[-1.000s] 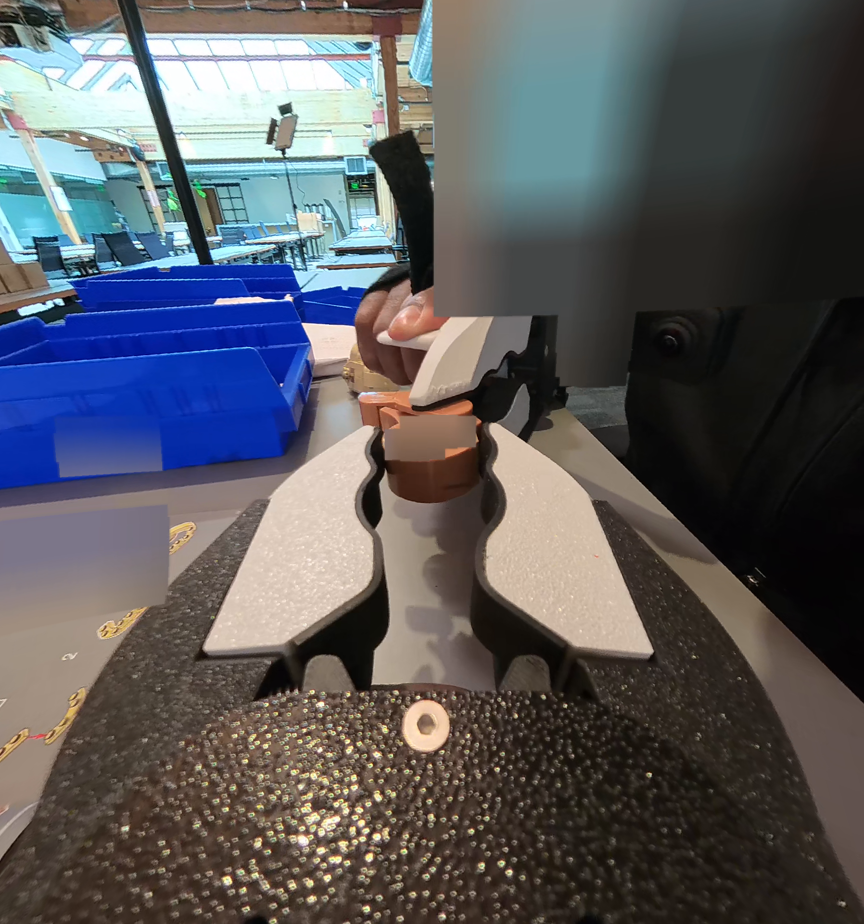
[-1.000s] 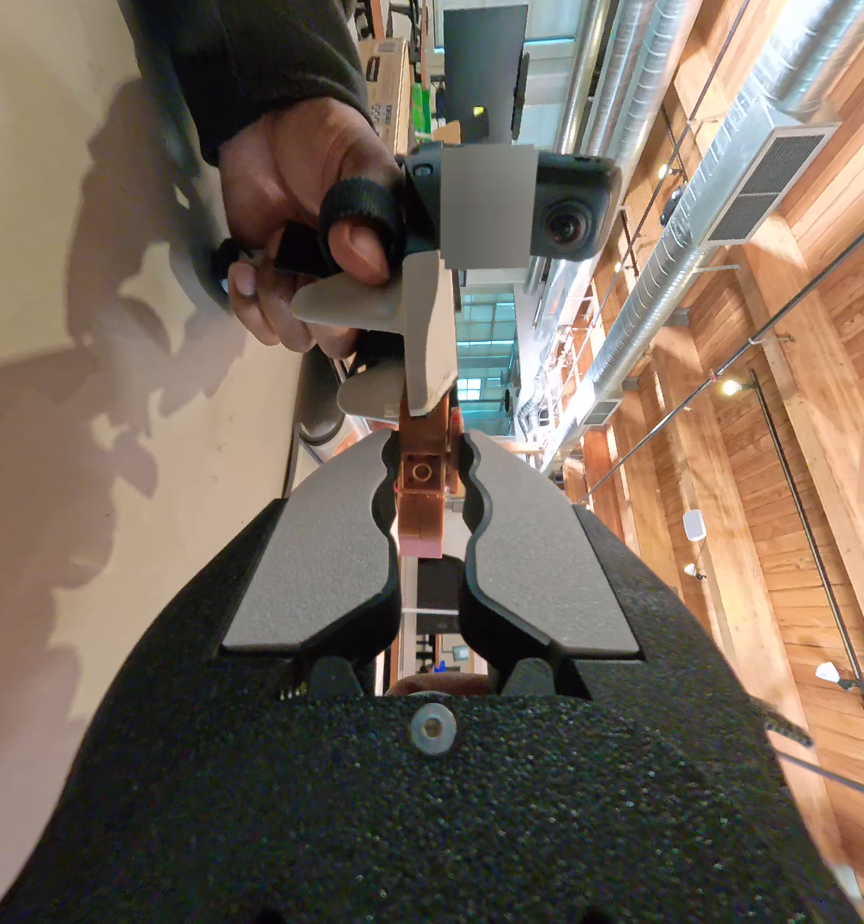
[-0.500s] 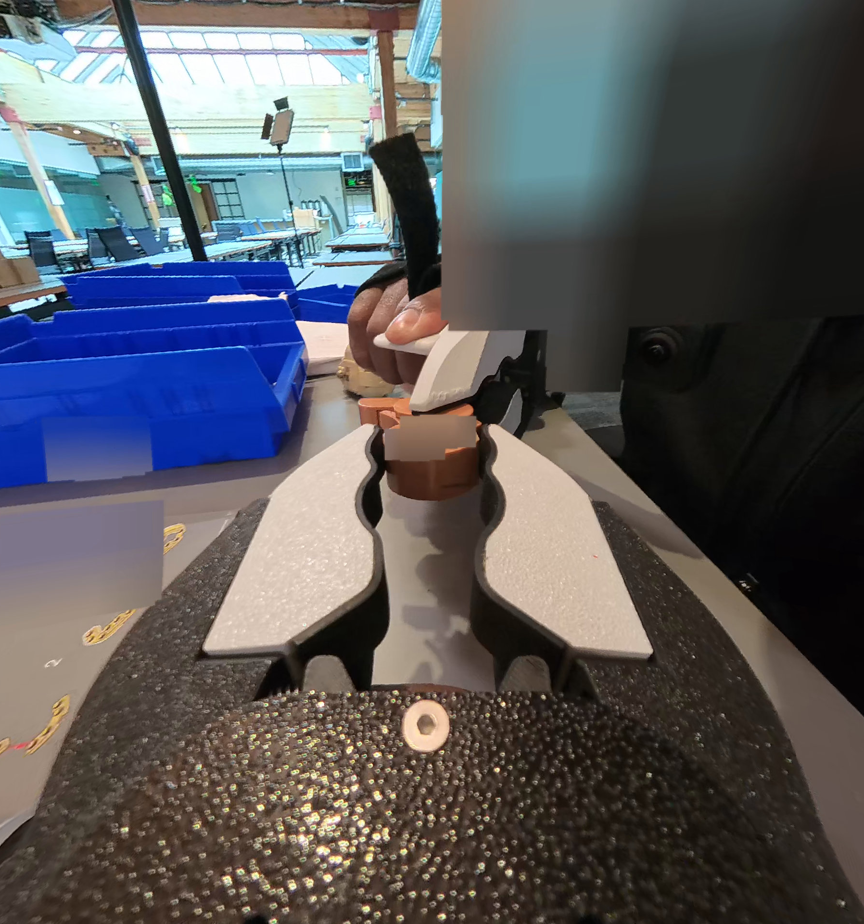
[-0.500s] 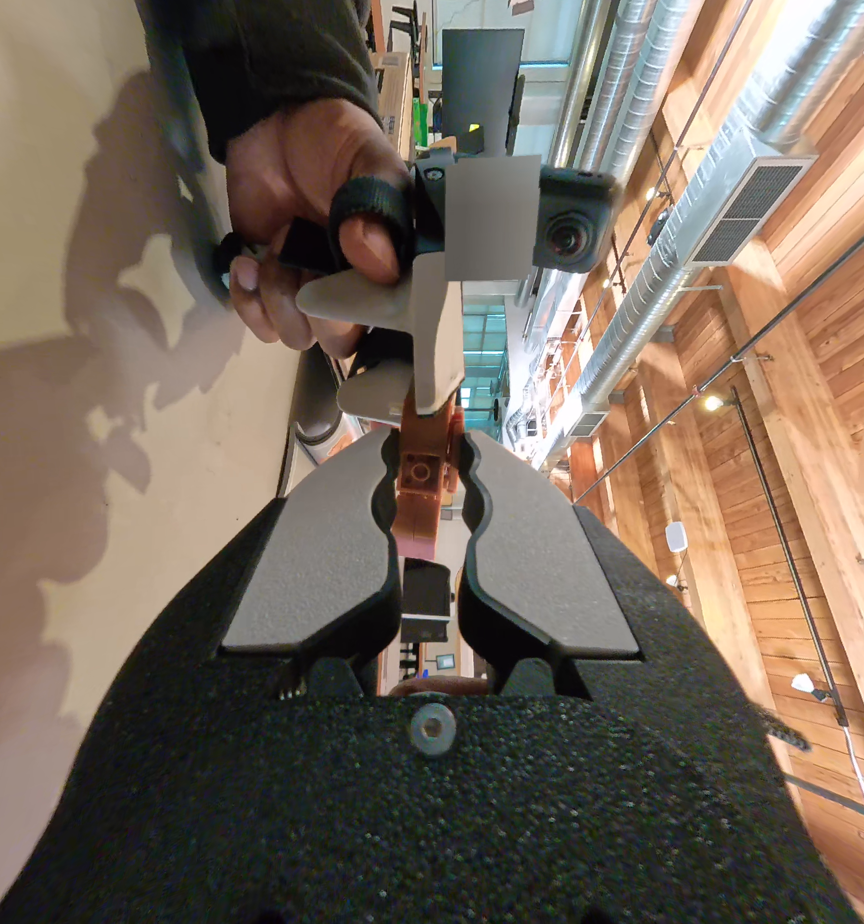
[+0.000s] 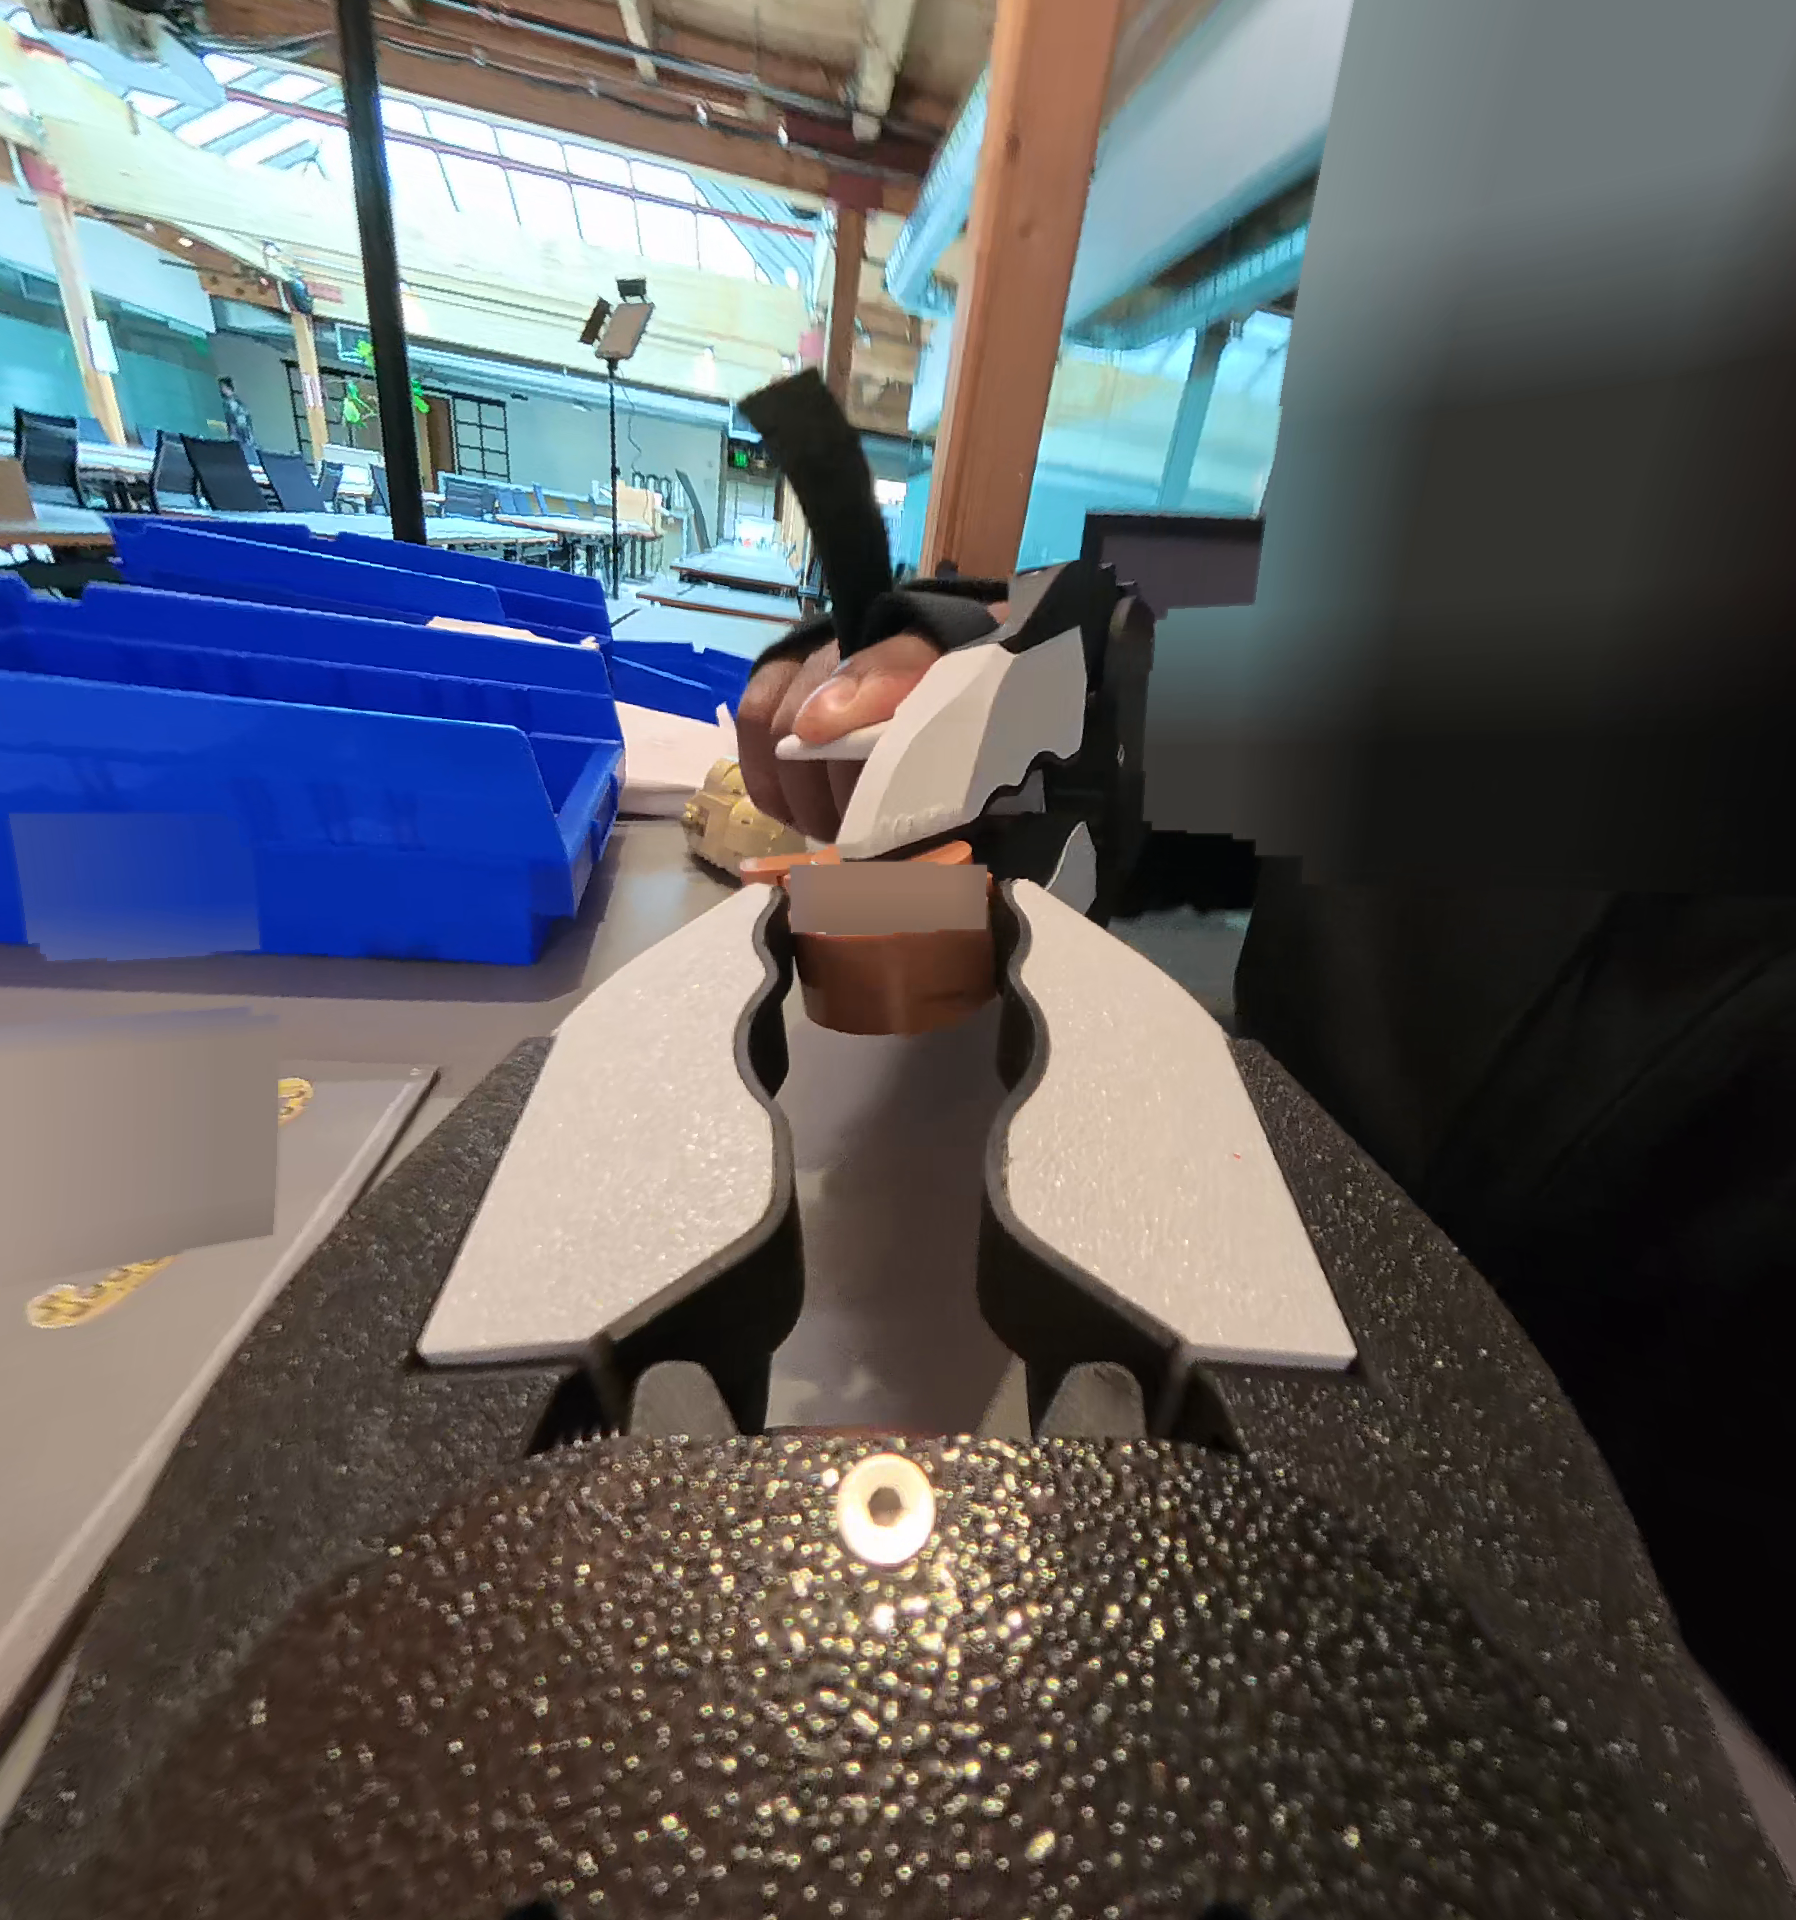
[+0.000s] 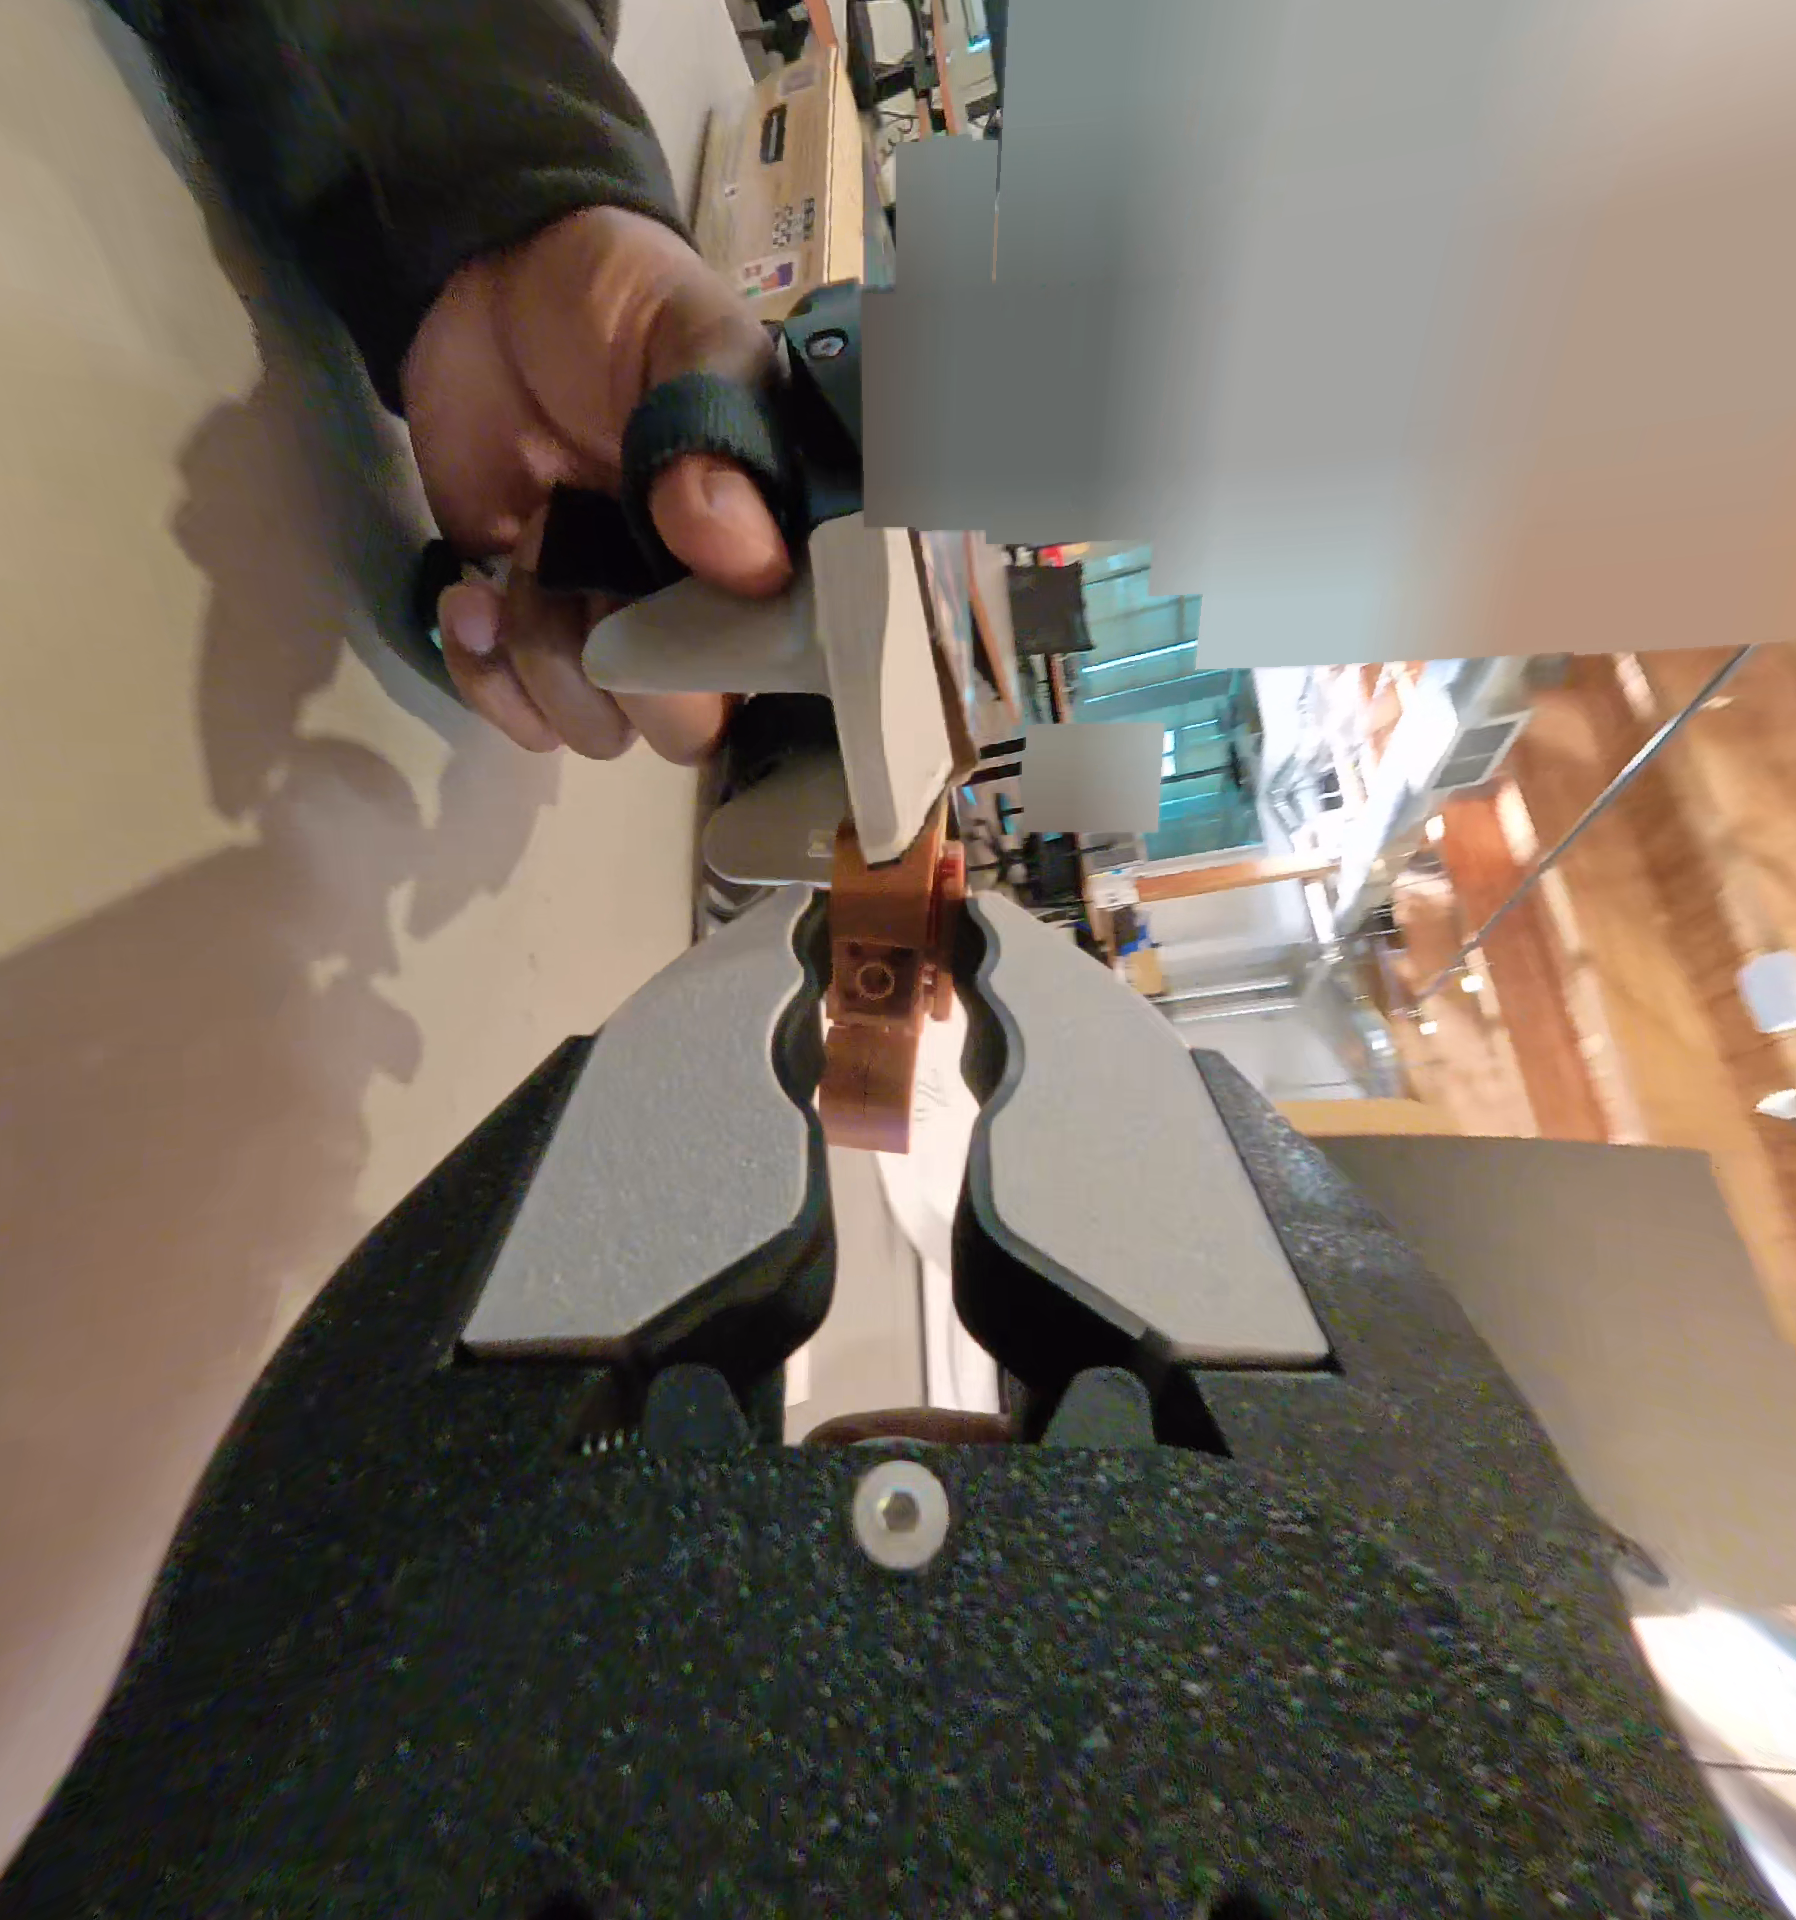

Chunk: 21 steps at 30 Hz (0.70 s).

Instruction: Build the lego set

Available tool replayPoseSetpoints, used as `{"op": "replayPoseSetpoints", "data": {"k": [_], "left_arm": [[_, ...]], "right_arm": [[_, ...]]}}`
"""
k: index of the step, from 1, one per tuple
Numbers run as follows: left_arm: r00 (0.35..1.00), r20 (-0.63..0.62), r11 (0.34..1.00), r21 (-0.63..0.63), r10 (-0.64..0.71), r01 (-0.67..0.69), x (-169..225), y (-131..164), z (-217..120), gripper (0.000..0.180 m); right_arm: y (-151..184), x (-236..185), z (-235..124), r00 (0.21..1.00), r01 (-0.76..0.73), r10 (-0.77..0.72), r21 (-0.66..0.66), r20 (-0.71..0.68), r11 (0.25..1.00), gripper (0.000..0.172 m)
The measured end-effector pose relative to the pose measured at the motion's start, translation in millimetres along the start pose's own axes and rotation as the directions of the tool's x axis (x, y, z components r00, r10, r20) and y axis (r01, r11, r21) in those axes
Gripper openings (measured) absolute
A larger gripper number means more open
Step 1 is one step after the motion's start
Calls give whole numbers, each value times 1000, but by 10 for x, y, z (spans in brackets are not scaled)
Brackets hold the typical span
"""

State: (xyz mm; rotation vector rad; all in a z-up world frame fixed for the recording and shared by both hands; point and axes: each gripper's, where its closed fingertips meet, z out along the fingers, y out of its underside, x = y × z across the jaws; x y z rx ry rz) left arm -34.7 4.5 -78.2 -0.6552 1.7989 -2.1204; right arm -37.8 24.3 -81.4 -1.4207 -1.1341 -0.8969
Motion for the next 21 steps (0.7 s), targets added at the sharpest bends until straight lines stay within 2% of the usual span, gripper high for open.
{"op": "replayPoseSetpoints", "data": {"k": [5,10,15,21], "left_arm": [[999,21,1000,15,-24,24,-45,-17,-8,37],[998,59,1000,30,1,-3,-107,-51,-56,37],[980,113,986,-38,163,-160,-133,-35,-94,31],[944,129,946,-153,305,-285,-140,60,-97,33]], "right_arm": [[26,-37,22,979,-176,174,4,103,984,22],[74,-81,42,922,-334,334,-29,198,942,22],[123,-82,40,859,-450,448,-52,247,892,22],[99,-49,15,829,-503,492,-30,266,864,22]]}}
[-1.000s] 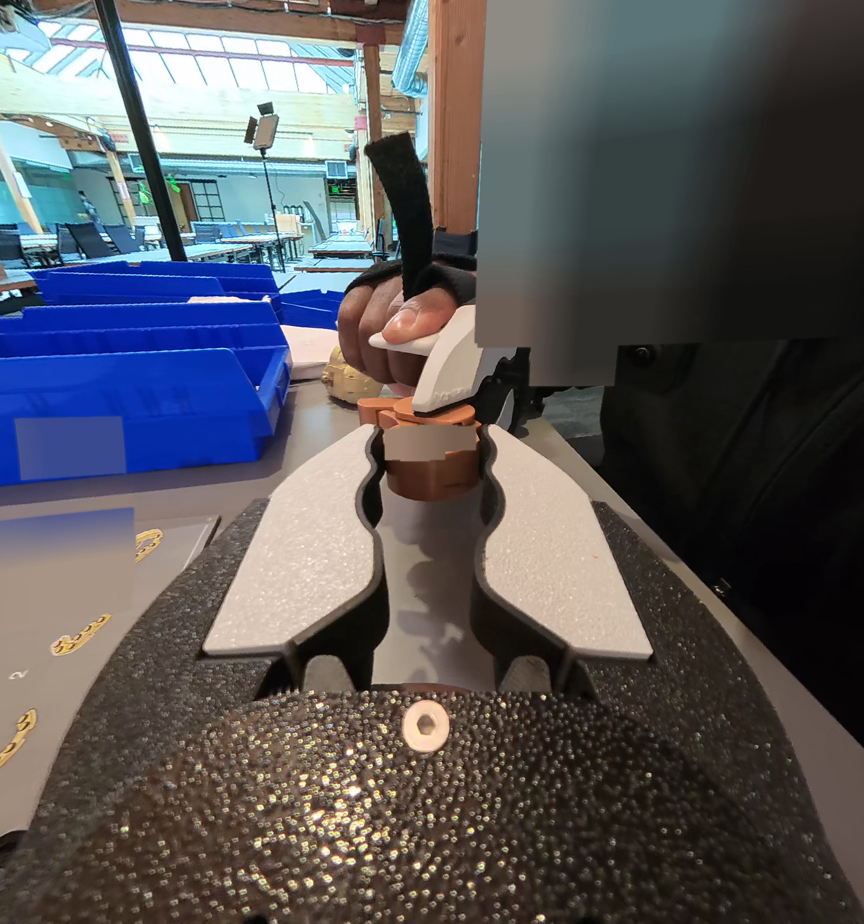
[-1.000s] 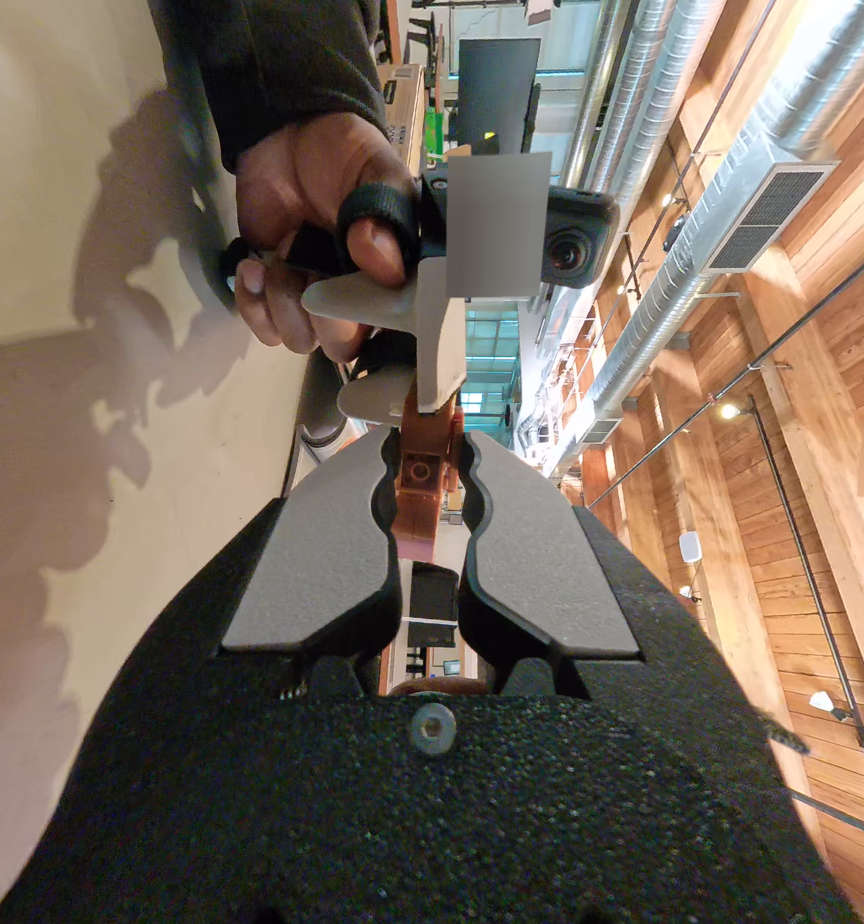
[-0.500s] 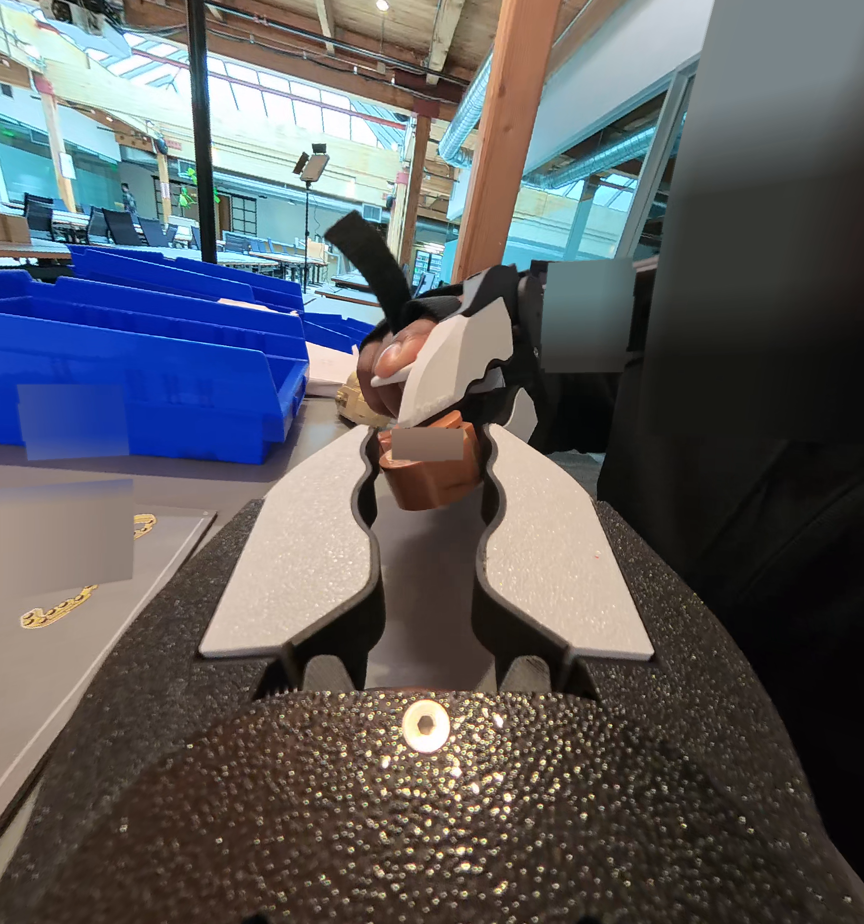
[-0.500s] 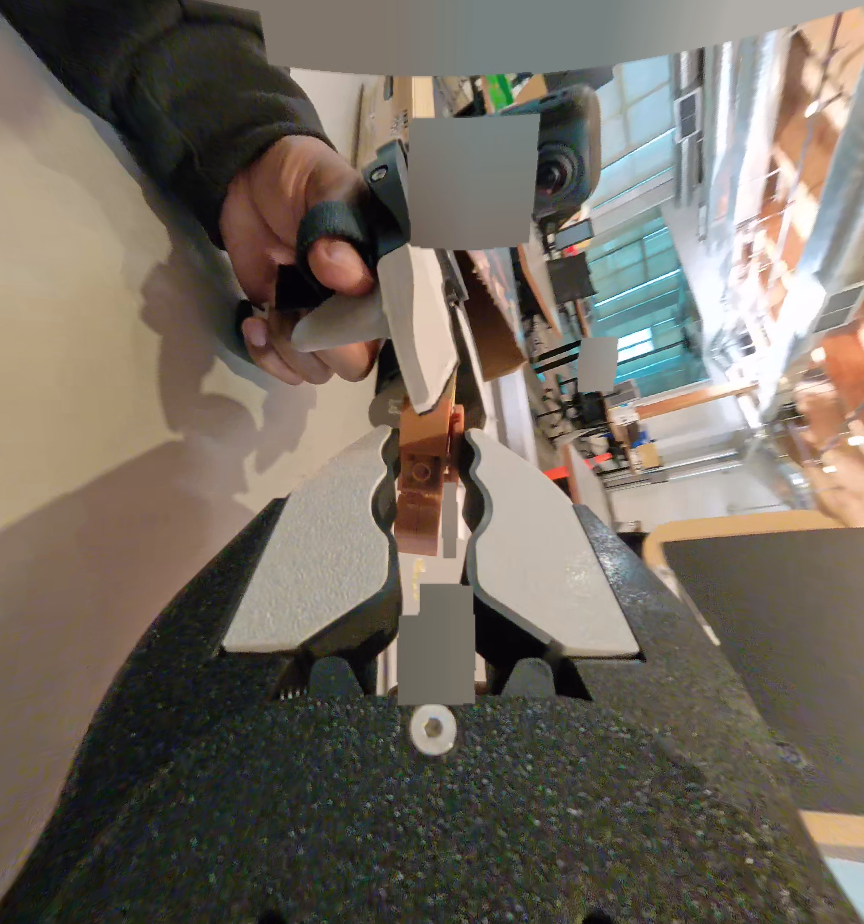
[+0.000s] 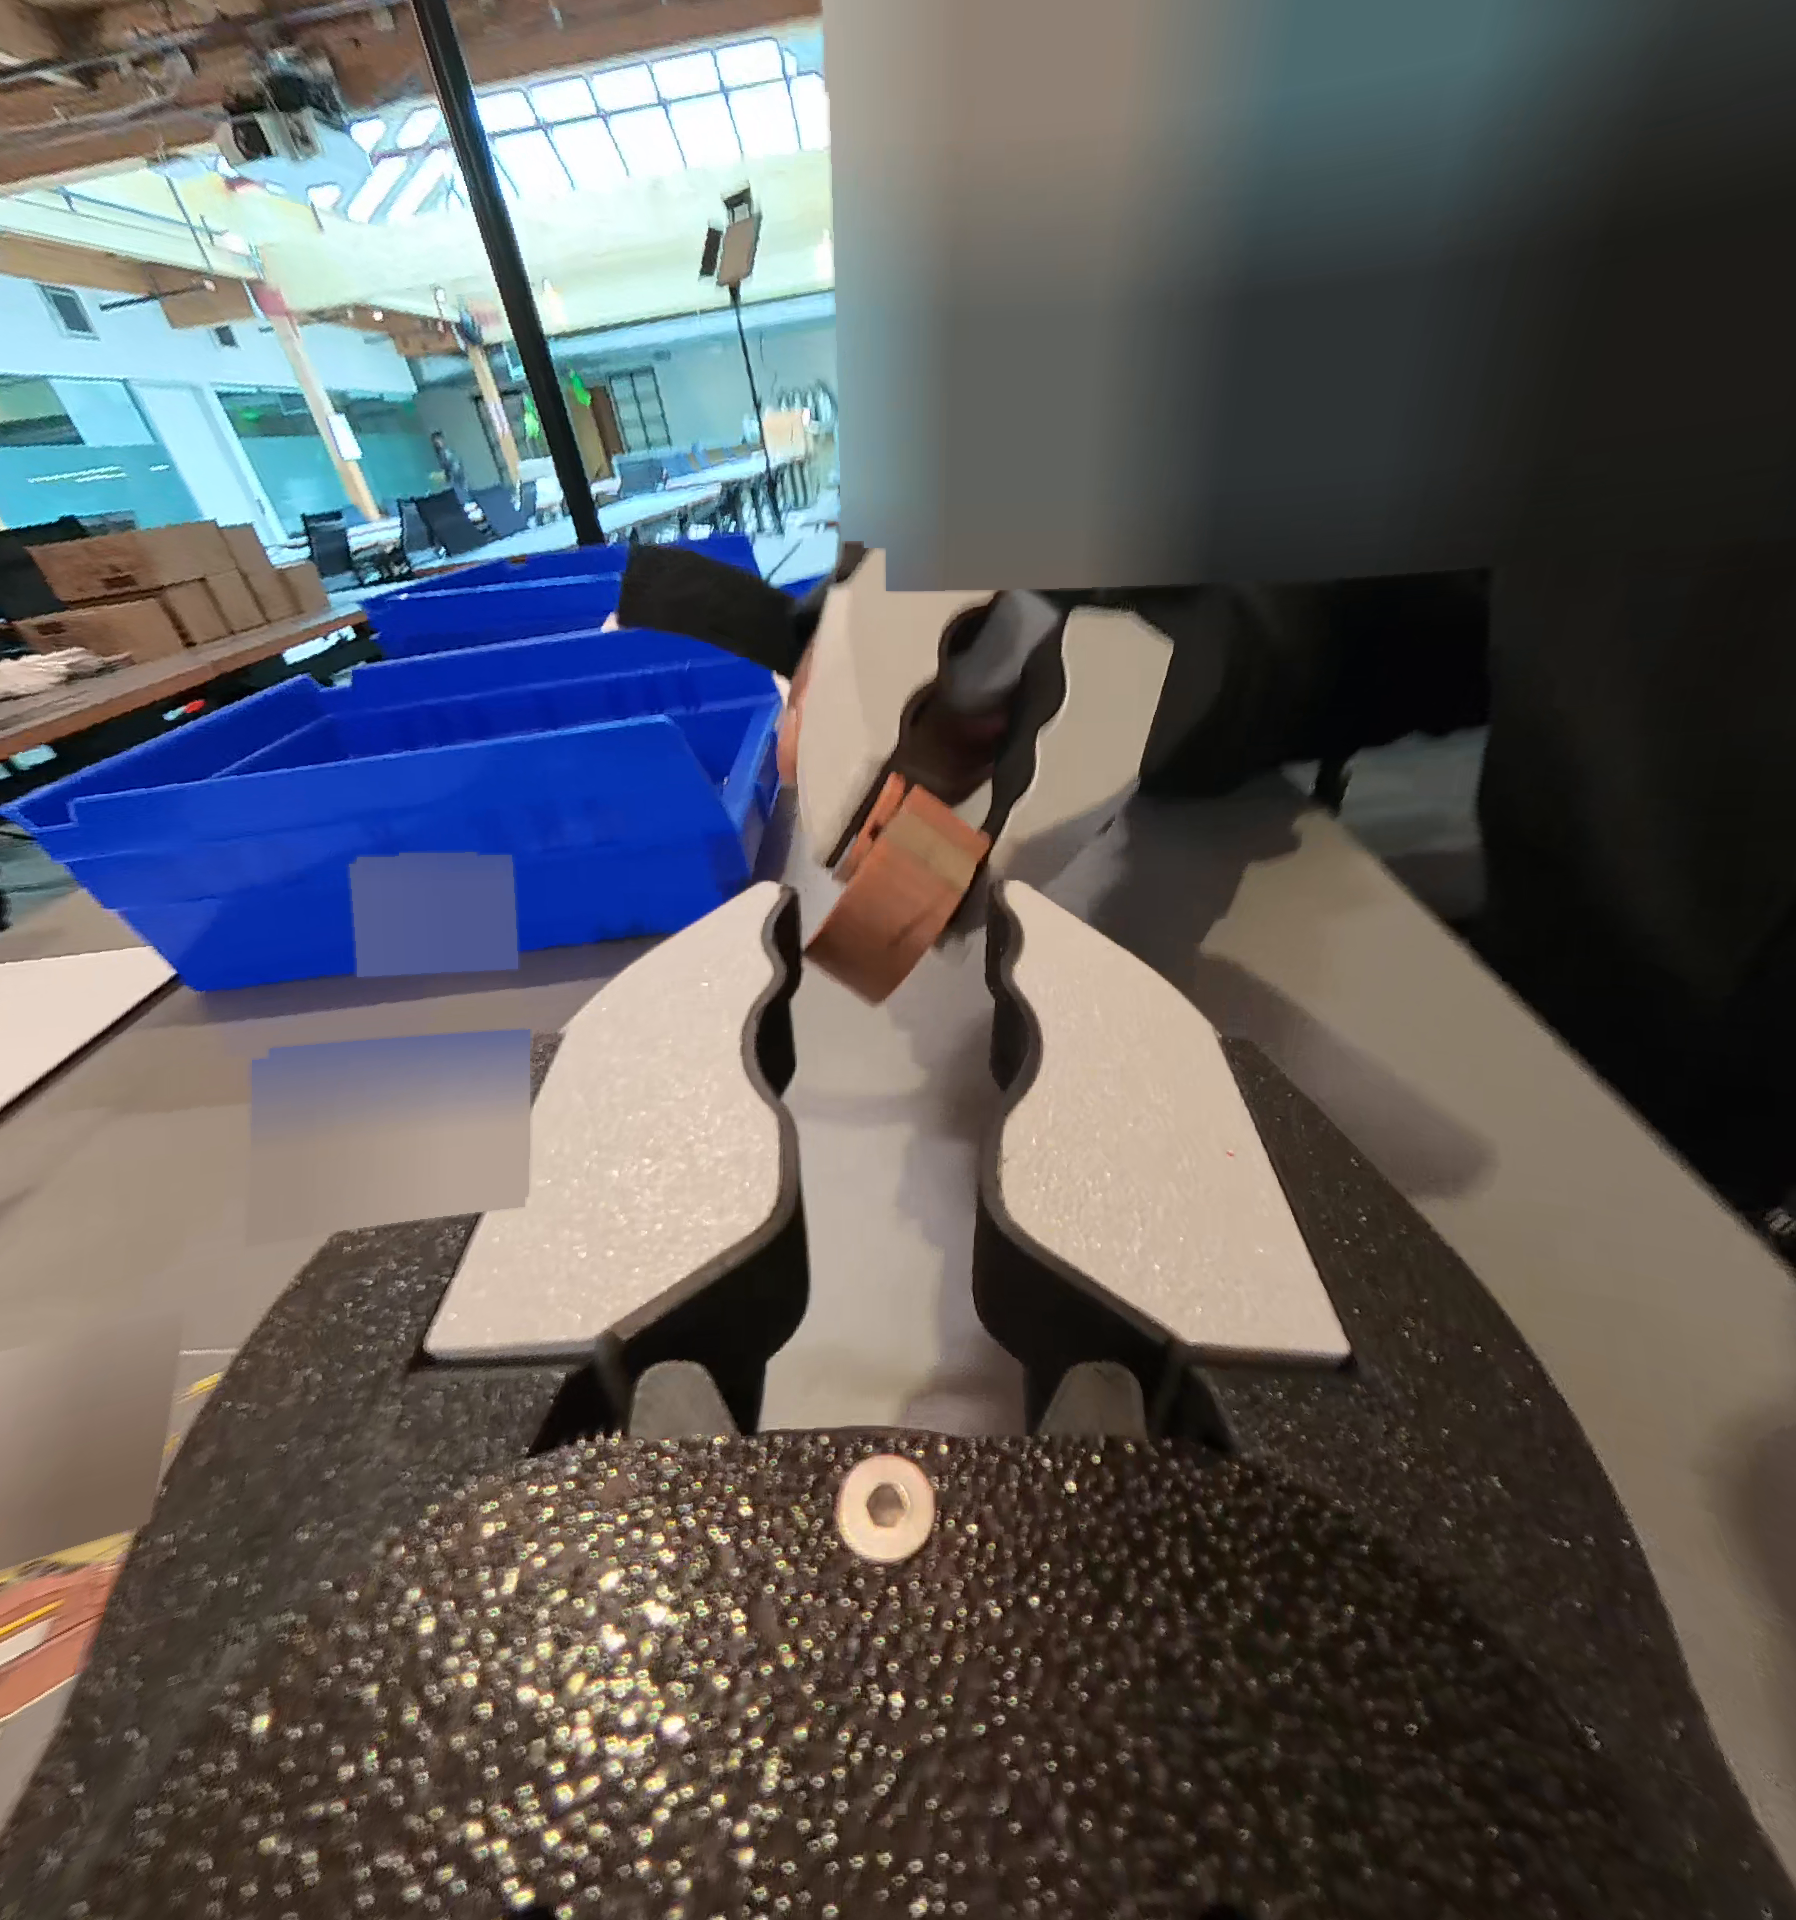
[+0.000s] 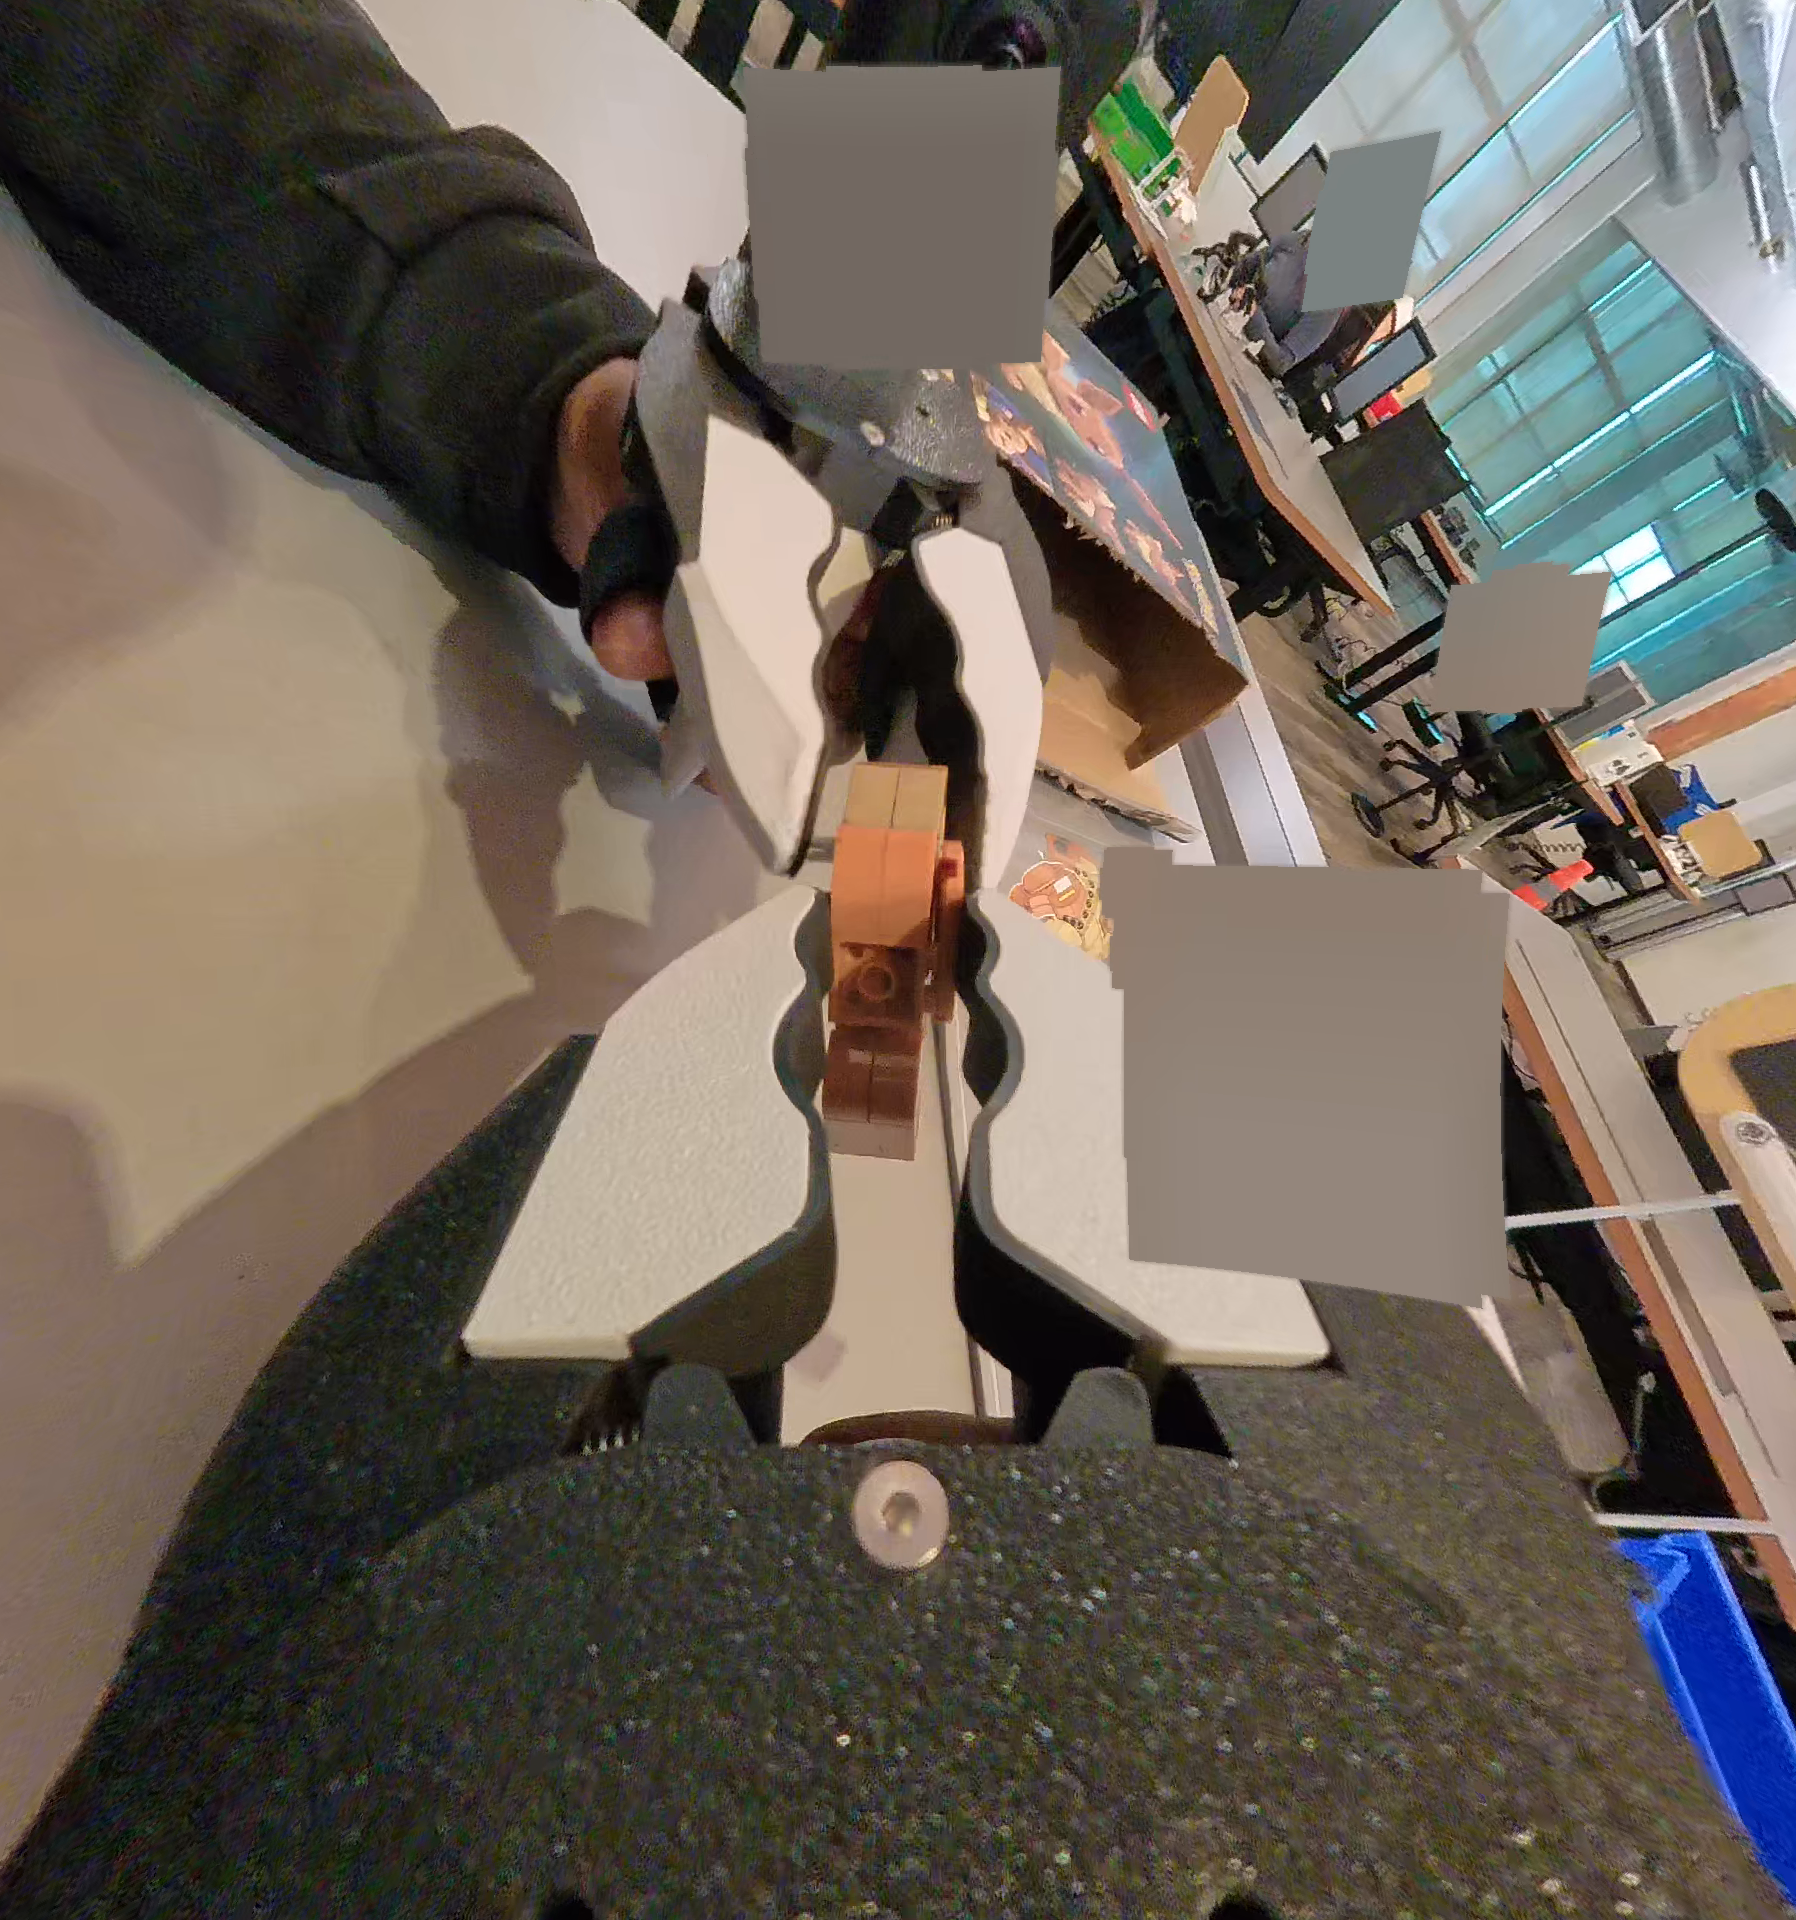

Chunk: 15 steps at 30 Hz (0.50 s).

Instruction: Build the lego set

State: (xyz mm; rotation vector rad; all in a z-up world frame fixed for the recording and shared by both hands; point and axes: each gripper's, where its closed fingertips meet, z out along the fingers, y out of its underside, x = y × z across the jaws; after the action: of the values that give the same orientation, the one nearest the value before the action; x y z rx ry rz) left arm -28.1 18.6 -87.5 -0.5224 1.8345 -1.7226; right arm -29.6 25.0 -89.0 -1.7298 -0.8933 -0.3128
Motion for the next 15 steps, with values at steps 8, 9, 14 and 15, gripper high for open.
{"op": "replayPoseSetpoints", "data": {"k": [8,9,14,15], "left_arm": [[987,49,988,-19,152,-151,12,12,13,31],[982,60,984,-23,178,-177,13,7,12,31],[967,83,971,-41,240,-237,18,-5,5,30],[969,83,972,-39,234,-232,18,-4,5,30]], "right_arm": [[-10,-18,-14,999,36,-36,2,-3,999,22],[-11,-19,-15,999,46,-46,-2,-7,999,23],[-18,-19,-18,996,81,-82,-15,-28,997,23],[-19,-15,-19,996,85,-86,-16,-34,996,22]]}}
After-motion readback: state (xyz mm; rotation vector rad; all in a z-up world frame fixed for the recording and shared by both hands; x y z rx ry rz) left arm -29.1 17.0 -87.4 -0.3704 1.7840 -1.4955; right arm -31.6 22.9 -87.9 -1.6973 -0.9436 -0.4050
